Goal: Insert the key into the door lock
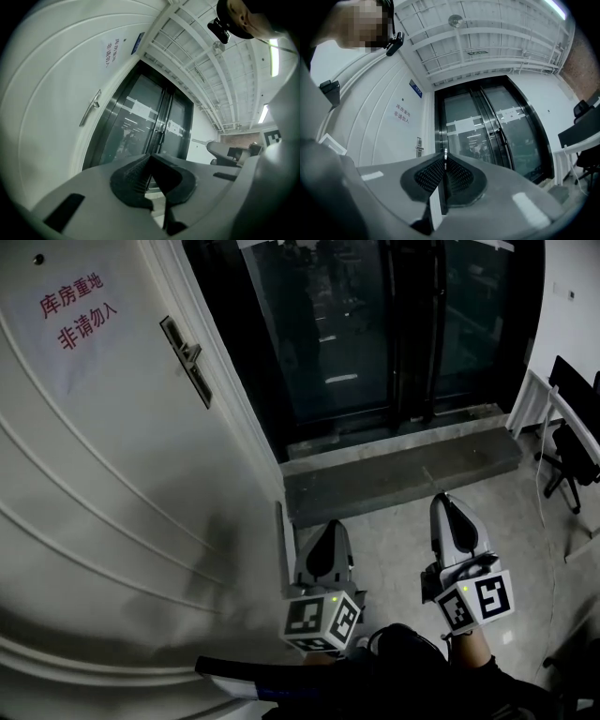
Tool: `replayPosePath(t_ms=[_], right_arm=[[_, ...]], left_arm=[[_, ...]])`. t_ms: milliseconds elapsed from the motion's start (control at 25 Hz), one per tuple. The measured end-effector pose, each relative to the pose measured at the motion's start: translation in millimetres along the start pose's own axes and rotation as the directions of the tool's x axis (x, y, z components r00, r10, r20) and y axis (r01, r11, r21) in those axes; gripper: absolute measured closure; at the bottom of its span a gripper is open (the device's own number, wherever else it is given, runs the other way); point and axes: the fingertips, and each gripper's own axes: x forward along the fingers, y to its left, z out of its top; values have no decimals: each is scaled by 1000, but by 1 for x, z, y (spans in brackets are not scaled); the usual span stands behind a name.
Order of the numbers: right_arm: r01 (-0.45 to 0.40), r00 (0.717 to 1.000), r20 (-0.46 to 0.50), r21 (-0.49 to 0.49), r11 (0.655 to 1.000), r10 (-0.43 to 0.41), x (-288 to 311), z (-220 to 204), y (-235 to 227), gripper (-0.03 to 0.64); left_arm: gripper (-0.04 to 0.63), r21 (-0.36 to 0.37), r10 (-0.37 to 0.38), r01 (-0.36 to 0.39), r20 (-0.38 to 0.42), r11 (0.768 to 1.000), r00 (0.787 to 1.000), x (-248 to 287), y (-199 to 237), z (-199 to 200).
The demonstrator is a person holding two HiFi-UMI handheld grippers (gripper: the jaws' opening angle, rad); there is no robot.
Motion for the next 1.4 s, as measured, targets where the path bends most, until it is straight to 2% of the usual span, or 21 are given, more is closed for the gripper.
replayPosePath(t_ms=[240, 440, 880, 1400], right_arm=[[8, 1000, -1, 0, 1000, -8, 36, -12, -21, 606], [-7, 1000, 16, -13, 1000, 8, 81, -14, -56, 606], [-53, 998, 12, -18, 998, 54, 181, -16, -135, 606], [-86, 996, 0, -1, 996, 86, 236, -33, -190, 606]], left_arm=[[595, -10, -5, 5, -9, 1000, 1000, 40, 13, -7], [595, -15, 32, -32, 14, 999, 999, 91, 27, -8], [595, -6, 58, -57, 42, 998, 997, 213, 22, 0], [595, 5, 86, -87, 49, 996, 995, 289, 22, -10]])
